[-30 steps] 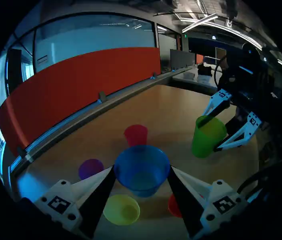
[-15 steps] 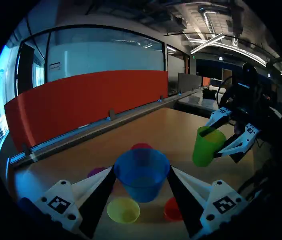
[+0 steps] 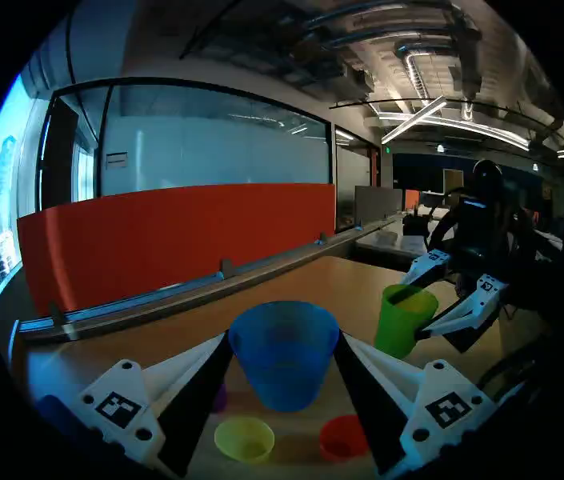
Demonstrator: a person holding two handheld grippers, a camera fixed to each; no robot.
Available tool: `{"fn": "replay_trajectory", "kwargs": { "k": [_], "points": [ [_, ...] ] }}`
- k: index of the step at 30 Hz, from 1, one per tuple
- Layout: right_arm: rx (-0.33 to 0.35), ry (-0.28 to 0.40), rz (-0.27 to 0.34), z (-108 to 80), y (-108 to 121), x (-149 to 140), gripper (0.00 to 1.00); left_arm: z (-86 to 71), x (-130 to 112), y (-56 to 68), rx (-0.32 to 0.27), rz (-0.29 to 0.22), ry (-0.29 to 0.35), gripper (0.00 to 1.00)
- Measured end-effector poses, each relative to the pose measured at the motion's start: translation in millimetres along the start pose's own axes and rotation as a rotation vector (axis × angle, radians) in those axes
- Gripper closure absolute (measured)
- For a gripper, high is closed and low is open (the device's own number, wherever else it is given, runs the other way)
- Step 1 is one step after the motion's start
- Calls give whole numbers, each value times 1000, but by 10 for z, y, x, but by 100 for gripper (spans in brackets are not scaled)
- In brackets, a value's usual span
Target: Pour water
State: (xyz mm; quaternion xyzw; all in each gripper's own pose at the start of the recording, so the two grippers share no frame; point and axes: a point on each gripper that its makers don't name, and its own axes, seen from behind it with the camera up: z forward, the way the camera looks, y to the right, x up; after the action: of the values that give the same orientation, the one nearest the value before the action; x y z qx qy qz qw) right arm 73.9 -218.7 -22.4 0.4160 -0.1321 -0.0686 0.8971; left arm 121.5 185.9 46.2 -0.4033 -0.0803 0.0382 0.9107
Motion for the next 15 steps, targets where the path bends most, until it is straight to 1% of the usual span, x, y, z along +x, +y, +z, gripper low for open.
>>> {"fn": "replay_trajectory", "kwargs": {
  "k": [3, 6, 15],
  "points": [
    [3, 19, 0, -2, -19, 31, 10, -38, 81, 6, -1, -11, 29, 12],
    [6, 38, -2, -9, -31, 78, 9, -59, 108, 4, -1, -19, 40, 12],
    [4, 101, 12, -9, -13, 235, 9, -74, 122, 27, -3, -15, 36, 12]
  ]
}}
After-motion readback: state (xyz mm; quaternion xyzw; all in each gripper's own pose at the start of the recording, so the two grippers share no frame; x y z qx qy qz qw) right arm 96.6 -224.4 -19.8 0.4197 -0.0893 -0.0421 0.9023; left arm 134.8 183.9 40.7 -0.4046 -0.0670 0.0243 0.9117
